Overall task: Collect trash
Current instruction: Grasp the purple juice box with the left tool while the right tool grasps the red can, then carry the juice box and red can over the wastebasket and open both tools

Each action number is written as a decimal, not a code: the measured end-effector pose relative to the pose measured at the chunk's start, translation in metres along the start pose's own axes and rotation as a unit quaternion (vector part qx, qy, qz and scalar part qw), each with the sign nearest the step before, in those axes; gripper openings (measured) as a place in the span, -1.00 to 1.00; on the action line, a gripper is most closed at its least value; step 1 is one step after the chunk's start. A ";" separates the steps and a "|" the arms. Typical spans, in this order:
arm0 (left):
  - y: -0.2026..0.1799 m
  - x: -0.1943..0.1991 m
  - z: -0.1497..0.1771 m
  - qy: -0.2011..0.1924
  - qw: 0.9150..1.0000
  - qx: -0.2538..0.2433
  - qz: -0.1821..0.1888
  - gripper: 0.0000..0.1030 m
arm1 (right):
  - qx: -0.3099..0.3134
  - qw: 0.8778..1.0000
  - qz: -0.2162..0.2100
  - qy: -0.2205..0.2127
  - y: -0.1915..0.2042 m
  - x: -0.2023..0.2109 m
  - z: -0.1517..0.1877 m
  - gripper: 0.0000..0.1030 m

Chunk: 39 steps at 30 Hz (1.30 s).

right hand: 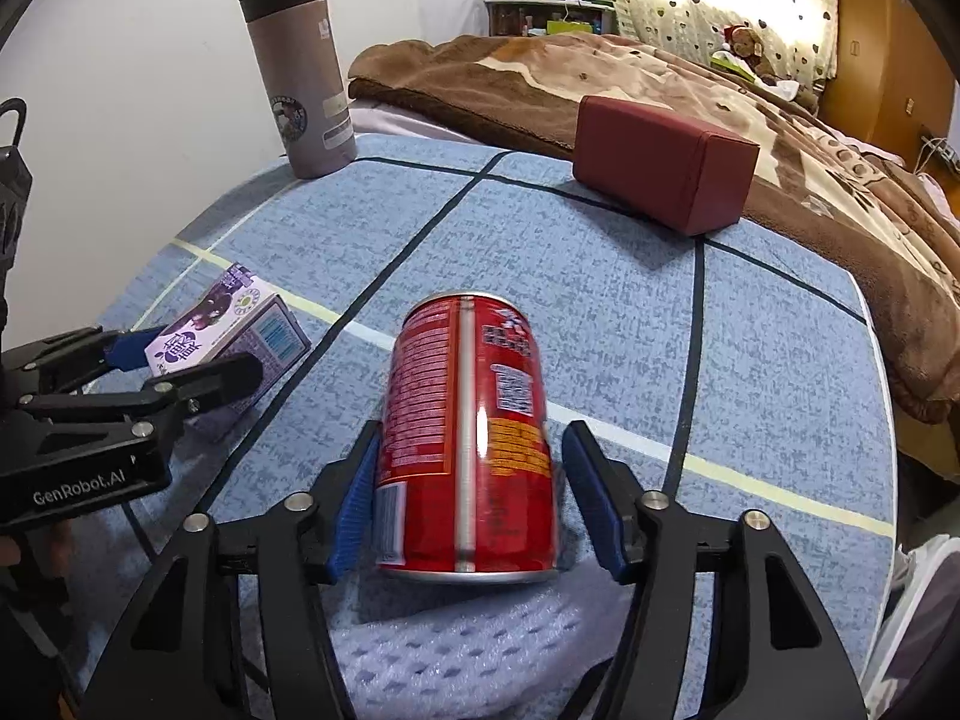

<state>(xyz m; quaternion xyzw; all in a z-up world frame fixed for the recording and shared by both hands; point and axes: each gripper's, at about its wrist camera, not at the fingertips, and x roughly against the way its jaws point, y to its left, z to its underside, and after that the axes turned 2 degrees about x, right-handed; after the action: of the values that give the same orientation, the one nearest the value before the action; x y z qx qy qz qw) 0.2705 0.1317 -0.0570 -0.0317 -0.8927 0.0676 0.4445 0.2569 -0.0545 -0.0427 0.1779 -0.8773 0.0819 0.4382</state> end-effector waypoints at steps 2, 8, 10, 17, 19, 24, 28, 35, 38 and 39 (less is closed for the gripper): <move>0.001 -0.001 0.000 -0.001 1.000 0.002 -0.001 0.22 | 0.000 1.000 0.002 0.002 0.000 -0.001 0.000 0.10; 0.001 0.001 0.000 -0.006 1.000 0.003 -0.004 0.16 | -0.006 1.000 0.005 -0.002 -0.001 0.000 0.000 0.05; 0.000 0.002 0.000 -0.008 1.000 0.001 -0.004 0.15 | -0.007 1.000 0.009 -0.004 -0.001 0.000 0.000 0.05; -0.002 0.014 0.001 -0.022 1.000 -0.001 -0.006 0.15 | -0.012 1.000 0.010 -0.011 -0.001 0.002 0.000 0.05; -0.004 0.017 0.002 -0.023 1.000 -0.002 -0.005 0.15 | -0.014 1.000 0.008 -0.013 -0.002 0.004 0.000 0.05; -0.009 0.027 0.005 -0.033 0.999 -0.010 -0.012 0.15 | -0.018 0.999 0.008 -0.025 -0.003 0.013 0.000 0.05; -0.014 0.037 0.007 -0.038 0.999 -0.011 -0.009 0.15 | -0.024 0.999 0.008 -0.035 -0.005 0.021 0.000 0.05; -0.028 0.054 0.009 -0.053 0.998 -0.019 0.000 0.15 | -0.037 0.997 0.012 -0.059 -0.013 0.044 0.004 0.05; -0.038 0.060 0.010 -0.058 0.998 -0.027 0.004 0.15 | -0.044 0.997 0.017 -0.067 -0.018 0.053 0.006 0.05; -0.042 0.063 0.010 -0.061 0.998 -0.032 0.005 0.15 | -0.046 0.996 0.018 -0.069 -0.019 0.055 0.007 0.05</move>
<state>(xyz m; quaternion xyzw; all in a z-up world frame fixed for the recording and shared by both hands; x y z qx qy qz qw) 0.2248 0.0962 -0.0063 -0.0458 -0.9198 0.0428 0.3873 0.2290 -0.0877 -0.0028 0.1468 -0.9114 0.0372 0.3826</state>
